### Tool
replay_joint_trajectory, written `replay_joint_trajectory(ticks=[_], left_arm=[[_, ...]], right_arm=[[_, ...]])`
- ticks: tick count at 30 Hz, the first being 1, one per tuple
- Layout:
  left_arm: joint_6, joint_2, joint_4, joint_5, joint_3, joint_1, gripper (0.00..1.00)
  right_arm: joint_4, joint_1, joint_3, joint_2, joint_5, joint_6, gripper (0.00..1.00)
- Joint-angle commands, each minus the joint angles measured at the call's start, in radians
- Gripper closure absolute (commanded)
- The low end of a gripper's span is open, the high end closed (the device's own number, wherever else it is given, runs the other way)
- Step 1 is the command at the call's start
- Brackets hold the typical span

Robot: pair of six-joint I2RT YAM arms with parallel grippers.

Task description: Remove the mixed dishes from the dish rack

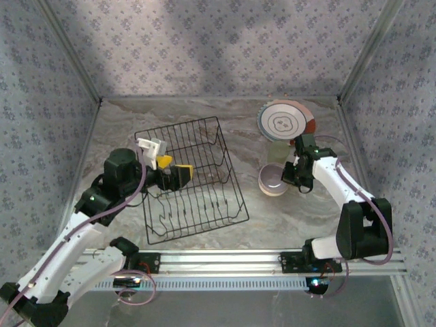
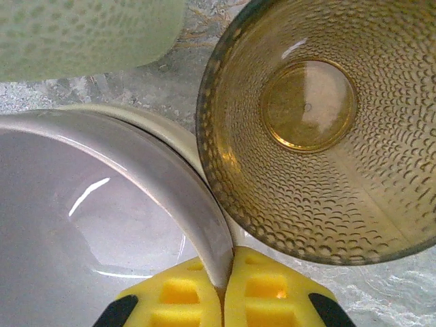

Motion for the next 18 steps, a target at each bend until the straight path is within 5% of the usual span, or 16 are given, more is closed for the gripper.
replay_joint_trajectory(ticks=[1,7,18], left_arm=[[0.011,-0.003,-0.016,-0.040,0.033,0.004,0.01],[0.004,0.001,-0.095,-0.130,0.067,0.010,0.01],[-0.058,0.053,-0.260,-0.203,0.122,0.138,0.01]], right_arm=[[0.020,-0.007,-0.005,0.004,-0.046,-0.009,0.92],[0.020,-0.006,0.008,-0.019,-0.056,-0.007,0.74],[-0.003,-0.006,0.017,-0.104,-0.070,-0.011,0.59]])
